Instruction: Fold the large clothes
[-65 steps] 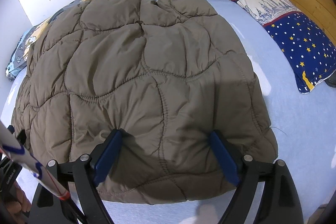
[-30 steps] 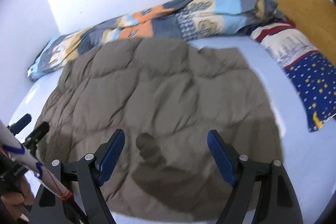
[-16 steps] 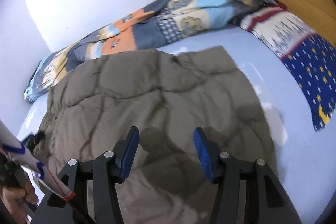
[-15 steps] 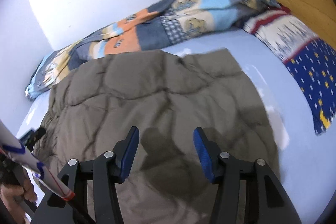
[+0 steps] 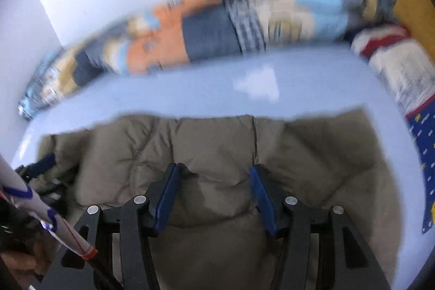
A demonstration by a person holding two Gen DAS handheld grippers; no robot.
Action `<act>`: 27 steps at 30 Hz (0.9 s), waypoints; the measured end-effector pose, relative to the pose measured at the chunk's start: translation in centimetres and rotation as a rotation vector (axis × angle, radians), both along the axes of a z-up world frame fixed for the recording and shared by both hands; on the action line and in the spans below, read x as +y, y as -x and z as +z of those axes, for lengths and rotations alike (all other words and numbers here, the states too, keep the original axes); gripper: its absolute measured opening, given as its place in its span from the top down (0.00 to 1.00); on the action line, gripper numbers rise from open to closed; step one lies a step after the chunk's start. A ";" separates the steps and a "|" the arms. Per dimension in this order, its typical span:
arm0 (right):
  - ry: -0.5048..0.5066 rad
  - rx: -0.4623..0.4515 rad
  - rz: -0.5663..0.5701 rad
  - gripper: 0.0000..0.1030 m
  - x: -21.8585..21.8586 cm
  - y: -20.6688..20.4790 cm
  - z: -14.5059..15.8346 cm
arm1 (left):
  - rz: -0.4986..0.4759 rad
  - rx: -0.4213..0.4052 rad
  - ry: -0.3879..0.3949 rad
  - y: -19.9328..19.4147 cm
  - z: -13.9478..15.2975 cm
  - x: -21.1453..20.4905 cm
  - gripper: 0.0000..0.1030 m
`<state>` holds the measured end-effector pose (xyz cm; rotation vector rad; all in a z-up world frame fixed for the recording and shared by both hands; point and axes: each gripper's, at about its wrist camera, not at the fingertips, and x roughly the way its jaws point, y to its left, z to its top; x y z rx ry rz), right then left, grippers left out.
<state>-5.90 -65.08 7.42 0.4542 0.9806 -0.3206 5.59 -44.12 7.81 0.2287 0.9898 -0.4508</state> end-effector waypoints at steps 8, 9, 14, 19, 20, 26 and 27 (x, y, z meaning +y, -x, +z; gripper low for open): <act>-0.040 -0.111 -0.005 0.37 0.5 7.4 4.2 | -0.003 -0.086 0.118 6.9 4.1 8.9 0.18; -0.035 -0.121 -0.009 0.31 0.6 9.1 4.9 | 0.004 -0.078 0.125 7.9 4.4 10.7 0.18; -0.053 -0.147 -0.141 0.25 -0.4 19.4 6.7 | 0.096 -0.037 0.169 11.9 5.3 19.5 0.18; -0.186 -0.141 -0.333 0.16 -1.2 29.6 4.0 | 0.253 0.078 0.265 15.3 3.2 27.5 0.18; -0.215 -0.131 -0.360 0.16 -1.3 30.7 3.5 | 0.286 0.122 0.295 15.5 2.5 28.6 0.18; -0.313 -0.172 -0.482 0.16 -3.1 34.5 2.4 | 0.345 0.145 0.338 16.7 1.6 29.9 0.18; -0.312 -0.176 -0.495 0.15 -3.2 34.8 2.4 | 0.349 0.162 0.352 16.7 1.2 29.9 0.18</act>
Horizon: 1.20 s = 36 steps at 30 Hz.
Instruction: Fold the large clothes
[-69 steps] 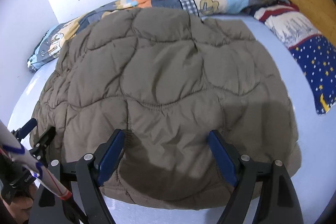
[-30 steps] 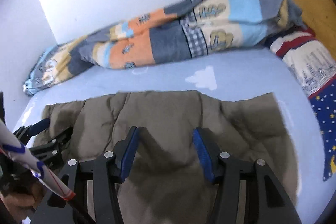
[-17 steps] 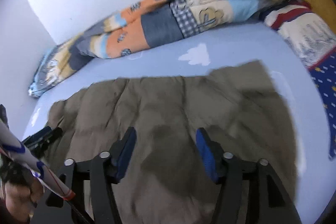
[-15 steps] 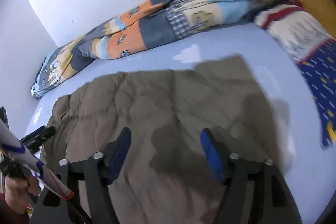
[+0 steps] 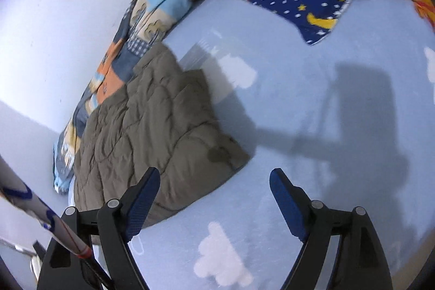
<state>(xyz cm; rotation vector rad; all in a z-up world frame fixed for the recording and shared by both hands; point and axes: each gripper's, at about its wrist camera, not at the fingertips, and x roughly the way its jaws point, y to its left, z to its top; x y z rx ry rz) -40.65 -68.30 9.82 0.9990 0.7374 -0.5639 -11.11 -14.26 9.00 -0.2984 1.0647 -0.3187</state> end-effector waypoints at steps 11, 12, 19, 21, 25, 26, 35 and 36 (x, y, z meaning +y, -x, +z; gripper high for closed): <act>-0.204 -0.099 -0.033 0.13 -1.3 -1.9 -2.6 | 0.069 0.134 0.150 -1.5 -3.2 -0.5 0.18; -0.211 -0.100 -0.038 0.13 -1.4 -2.1 -2.8 | 0.078 0.144 0.168 -1.7 -3.6 -0.6 0.18; -0.312 -0.117 -0.079 0.12 -1.3 -3.6 -5.0 | 0.122 0.190 0.239 -1.9 -5.4 -1.5 0.18; -0.348 -0.113 -0.109 0.12 -1.2 -3.8 -5.9 | 0.133 0.173 0.234 -1.9 -5.5 -1.8 0.18; -0.370 -0.139 -0.136 0.11 -1.2 -4.9 -6.8 | 0.148 0.147 0.236 -2.4 -5.8 -2.5 0.18; -0.356 -0.132 -0.138 0.08 -1.2 -5.1 -6.8 | 0.150 0.142 0.234 -2.6 -5.9 -2.6 0.18; -0.275 -0.122 -0.131 0.06 -1.3 -8.1 -8.3 | 0.150 0.085 0.231 -4.7 -6.9 -4.0 0.17; -0.252 -0.118 -0.122 0.17 -1.2 -8.2 -8.0 | 0.132 0.055 0.207 -4.8 -6.6 -4.4 0.22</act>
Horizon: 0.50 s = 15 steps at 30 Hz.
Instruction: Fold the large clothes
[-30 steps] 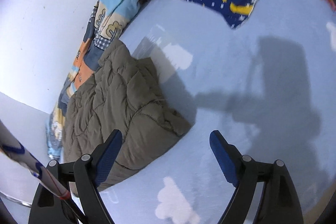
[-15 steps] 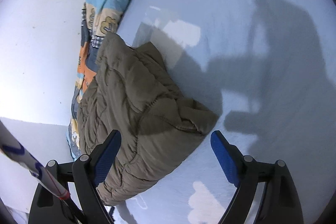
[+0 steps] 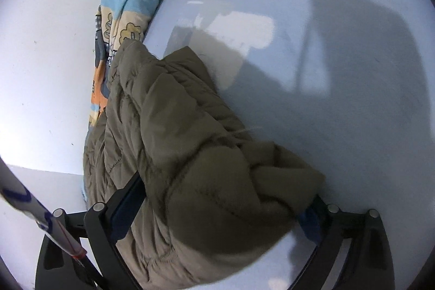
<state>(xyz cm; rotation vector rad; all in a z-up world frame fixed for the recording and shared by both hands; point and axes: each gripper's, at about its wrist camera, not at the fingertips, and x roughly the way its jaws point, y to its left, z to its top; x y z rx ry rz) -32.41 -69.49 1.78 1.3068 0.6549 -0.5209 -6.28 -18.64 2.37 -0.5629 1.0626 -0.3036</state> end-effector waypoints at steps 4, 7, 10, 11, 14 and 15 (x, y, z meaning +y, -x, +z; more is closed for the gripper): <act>0.151 0.044 0.084 0.40 0.8 -0.9 2.0 | -0.085 -0.182 -0.234 0.8 3.0 -3.3 0.51; 0.360 0.140 0.175 0.49 2.6 -2.4 4.6 | -0.119 -0.265 -0.341 1.4 4.4 -4.7 0.59; 0.540 0.230 0.252 0.54 4.7 -3.8 6.3 | -0.128 -0.291 -0.344 1.5 5.3 -4.5 0.62; 0.595 0.249 0.273 0.56 5.5 -4.1 6.9 | -0.128 -0.296 -0.335 1.7 5.6 -4.3 0.63; 0.682 0.254 0.301 0.59 7.0 -4.2 8.2 | -0.144 -0.334 -0.343 2.0 6.5 -4.2 0.64; 0.691 0.246 0.307 0.60 7.1 -4.1 8.5 | -0.150 -0.347 -0.348 2.3 6.8 -4.1 0.64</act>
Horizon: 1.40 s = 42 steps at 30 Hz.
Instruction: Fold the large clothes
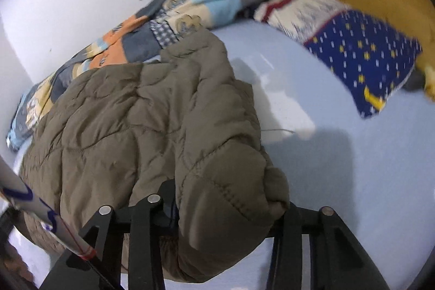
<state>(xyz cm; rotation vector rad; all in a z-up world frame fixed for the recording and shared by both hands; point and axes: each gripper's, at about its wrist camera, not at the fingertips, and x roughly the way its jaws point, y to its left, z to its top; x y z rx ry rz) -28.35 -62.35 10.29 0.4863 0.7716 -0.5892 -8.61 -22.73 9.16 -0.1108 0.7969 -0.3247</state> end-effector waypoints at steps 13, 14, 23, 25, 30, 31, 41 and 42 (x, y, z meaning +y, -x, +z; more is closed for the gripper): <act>0.035 -0.096 0.106 0.64 5.5 3.4 4.4 | 0.015 -0.055 0.060 6.9 3.8 5.1 0.65; 0.027 -0.105 0.112 0.64 6.0 4.2 4.6 | 0.018 -0.057 0.063 7.7 3.9 5.7 0.65; -0.068 -0.087 0.094 0.62 9.4 10.9 2.8 | 0.050 0.022 0.009 13.2 0.5 9.0 0.59; -0.133 -0.052 0.057 0.54 8.5 11.3 1.3 | 0.096 0.042 0.000 12.9 0.0 9.6 0.50; -0.327 -0.037 -0.056 0.28 5.6 13.6 -0.2 | 0.217 -0.039 0.033 13.9 2.0 12.3 0.42; -0.347 -0.054 -0.083 0.25 5.2 14.5 -0.2 | 0.235 -0.065 0.027 14.1 2.4 12.4 0.42; 0.118 -0.123 -0.081 0.23 9.8 15.2 5.7 | -0.044 -0.224 -0.122 16.9 2.9 2.5 0.38; 0.153 -0.142 -0.050 0.23 10.8 14.6 6.2 | -0.082 -0.235 -0.148 17.2 2.6 1.1 0.37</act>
